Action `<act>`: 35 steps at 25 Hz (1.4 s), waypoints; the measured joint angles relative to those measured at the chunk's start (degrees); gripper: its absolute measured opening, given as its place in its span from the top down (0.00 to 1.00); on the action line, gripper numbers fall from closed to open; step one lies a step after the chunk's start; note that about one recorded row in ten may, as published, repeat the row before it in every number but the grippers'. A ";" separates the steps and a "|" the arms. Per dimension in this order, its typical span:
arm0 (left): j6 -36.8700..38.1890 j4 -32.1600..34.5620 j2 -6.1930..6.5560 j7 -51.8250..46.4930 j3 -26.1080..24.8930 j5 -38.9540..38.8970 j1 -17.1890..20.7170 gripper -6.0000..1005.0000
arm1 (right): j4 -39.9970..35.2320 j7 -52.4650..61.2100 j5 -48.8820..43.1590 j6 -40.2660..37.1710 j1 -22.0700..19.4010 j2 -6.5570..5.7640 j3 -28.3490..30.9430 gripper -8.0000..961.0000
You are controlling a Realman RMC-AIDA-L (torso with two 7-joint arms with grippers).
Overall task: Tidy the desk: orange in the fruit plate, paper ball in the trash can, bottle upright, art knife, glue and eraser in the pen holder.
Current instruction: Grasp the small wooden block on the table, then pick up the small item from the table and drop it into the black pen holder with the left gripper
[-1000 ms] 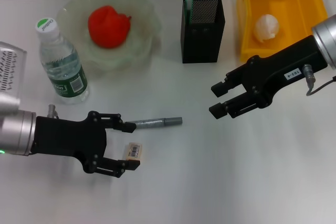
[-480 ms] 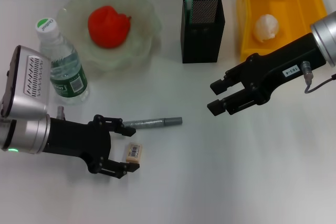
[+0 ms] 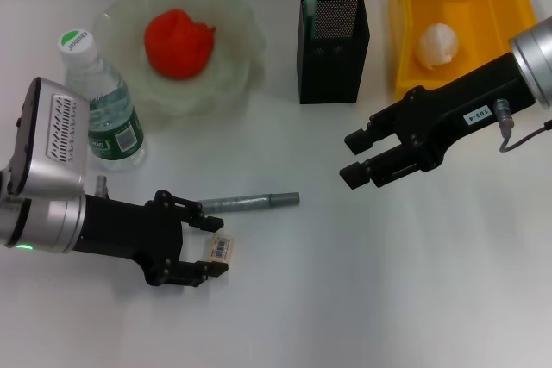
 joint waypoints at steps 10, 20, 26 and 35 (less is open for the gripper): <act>-0.64 0.03 -0.15 0.25 1.00 -0.40 -0.06 0.41 | 0.11 0.08 0.00 -0.01 -0.19 0.00 0.00 0.38; -1.65 -0.03 -0.29 0.05 2.24 -0.62 -0.69 0.41 | 0.09 0.09 0.01 -0.15 -0.34 0.02 0.57 0.38; -1.40 -0.06 -0.26 0.01 2.38 -0.64 -0.98 0.57 | 0.09 0.09 0.06 -0.25 -0.35 0.08 0.61 0.38; 0.37 0.04 -0.23 -0.59 2.08 -0.89 -0.98 0.60 | 0.10 0.35 1.83 -0.48 -0.63 0.09 0.92 0.38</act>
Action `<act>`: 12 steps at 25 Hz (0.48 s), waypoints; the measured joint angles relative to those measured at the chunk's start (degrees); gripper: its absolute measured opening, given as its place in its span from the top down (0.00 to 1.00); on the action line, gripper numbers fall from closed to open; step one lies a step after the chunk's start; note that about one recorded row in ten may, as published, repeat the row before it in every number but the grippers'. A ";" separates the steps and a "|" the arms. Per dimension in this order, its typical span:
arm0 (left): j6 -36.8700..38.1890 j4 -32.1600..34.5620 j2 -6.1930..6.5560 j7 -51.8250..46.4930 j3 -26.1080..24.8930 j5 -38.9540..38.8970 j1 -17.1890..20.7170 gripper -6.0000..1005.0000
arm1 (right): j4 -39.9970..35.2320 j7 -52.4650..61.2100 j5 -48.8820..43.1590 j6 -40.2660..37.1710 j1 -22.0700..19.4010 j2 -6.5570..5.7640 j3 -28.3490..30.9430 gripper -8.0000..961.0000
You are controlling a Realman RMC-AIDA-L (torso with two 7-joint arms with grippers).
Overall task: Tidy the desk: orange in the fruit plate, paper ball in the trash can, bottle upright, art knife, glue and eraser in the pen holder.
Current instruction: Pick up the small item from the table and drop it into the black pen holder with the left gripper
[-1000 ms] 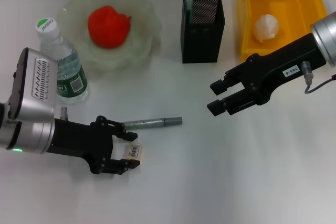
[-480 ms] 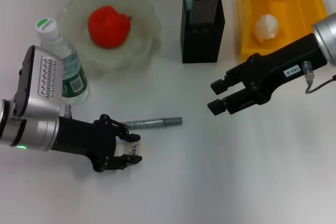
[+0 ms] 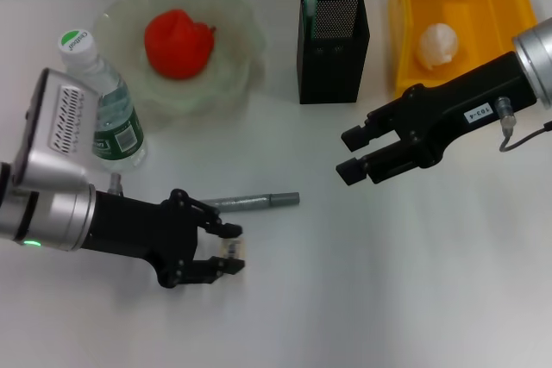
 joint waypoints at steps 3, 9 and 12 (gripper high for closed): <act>7.33 0.80 0.42 -0.87 -0.40 -4.89 0.68 0.60 | 0.06 -0.46 0.63 -0.25 -0.56 -0.03 1.13 0.38; 19.61 1.81 0.62 -0.17 -1.25 -18.22 3.92 0.60 | 0.32 -1.69 0.65 -0.30 -2.59 -0.06 1.87 0.38; 20.91 1.57 0.61 -0.16 -1.32 -21.68 4.74 0.60 | 0.32 -2.81 0.76 -0.27 -4.40 0.04 1.89 0.39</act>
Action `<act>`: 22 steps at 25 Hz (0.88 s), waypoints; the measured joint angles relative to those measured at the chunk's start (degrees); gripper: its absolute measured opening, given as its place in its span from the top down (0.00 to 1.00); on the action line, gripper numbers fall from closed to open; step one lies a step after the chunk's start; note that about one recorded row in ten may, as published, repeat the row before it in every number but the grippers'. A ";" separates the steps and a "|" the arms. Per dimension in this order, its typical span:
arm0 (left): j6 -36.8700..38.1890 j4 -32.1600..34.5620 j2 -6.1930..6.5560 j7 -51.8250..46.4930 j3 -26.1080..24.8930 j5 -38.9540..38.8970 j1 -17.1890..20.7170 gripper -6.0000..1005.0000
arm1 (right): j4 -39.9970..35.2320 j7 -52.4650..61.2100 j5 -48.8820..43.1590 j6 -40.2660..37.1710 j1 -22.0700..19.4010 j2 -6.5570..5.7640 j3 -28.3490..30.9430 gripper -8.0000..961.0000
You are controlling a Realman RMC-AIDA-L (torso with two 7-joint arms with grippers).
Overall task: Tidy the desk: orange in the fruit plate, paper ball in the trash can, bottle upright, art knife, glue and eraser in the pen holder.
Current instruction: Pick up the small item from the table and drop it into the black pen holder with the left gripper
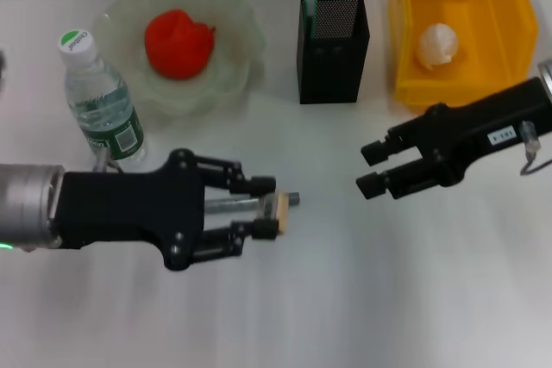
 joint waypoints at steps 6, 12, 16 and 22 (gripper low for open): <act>0.59 -7.48 -0.28 2.55 0.00 -13.85 0.92 0.60 | 0.29 -6.07 1.68 0.42 -4.44 0.35 1.77 0.39; 0.63 -12.73 -0.76 4.17 0.51 -19.97 -0.46 0.60 | 4.24 -19.67 1.99 0.49 -7.10 1.88 8.57 0.39; 0.66 -20.72 -0.93 10.22 0.67 -28.29 -2.60 0.60 | 9.33 -27.53 2.03 1.51 -7.42 2.06 12.80 0.39; -0.21 -28.10 -0.98 15.52 0.02 -32.81 -7.15 0.60 | 13.57 -34.05 2.12 3.64 -7.76 2.10 14.14 0.39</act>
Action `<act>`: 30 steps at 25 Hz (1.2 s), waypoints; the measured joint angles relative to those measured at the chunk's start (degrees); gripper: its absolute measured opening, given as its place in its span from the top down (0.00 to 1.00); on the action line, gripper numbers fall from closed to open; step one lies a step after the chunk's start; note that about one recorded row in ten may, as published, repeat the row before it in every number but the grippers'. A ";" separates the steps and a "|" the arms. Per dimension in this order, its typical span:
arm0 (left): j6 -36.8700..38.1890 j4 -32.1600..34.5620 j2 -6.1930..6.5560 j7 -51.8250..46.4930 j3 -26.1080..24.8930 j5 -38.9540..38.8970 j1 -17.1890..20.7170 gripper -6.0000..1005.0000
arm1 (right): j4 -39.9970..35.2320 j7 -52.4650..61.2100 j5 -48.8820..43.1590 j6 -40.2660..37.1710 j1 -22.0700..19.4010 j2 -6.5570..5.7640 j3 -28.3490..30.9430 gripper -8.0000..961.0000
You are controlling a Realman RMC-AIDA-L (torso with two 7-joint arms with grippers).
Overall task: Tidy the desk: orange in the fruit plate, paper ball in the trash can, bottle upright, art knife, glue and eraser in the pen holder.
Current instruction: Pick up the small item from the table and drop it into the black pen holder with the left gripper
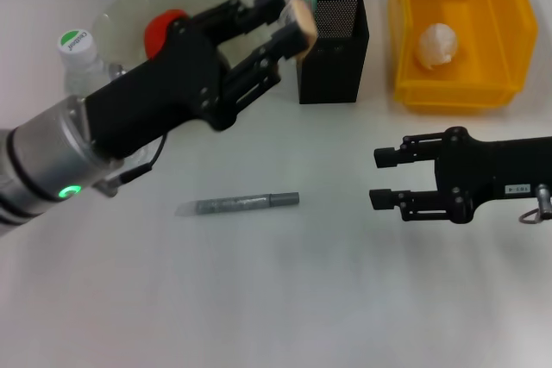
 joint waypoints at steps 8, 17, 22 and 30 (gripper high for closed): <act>-5.07 -8.27 0.00 8.10 -5.91 -1.37 -6.73 0.59 | 1.93 -5.23 1.99 2.35 -0.46 0.44 -0.14 0.39; -12.42 -16.05 0.00 16.20 -12.05 -0.76 -12.58 0.58 | 6.08 -9.61 2.48 6.21 -0.41 0.51 -0.18 0.40; -17.81 -18.57 0.00 19.48 -16.27 1.84 -15.41 0.57 | 7.53 -10.09 3.57 7.33 -0.02 0.50 -0.52 0.40; -25.39 -22.73 0.00 26.88 -32.46 13.74 -16.75 0.56 | 8.55 -10.11 3.63 8.38 0.04 0.56 -0.30 0.40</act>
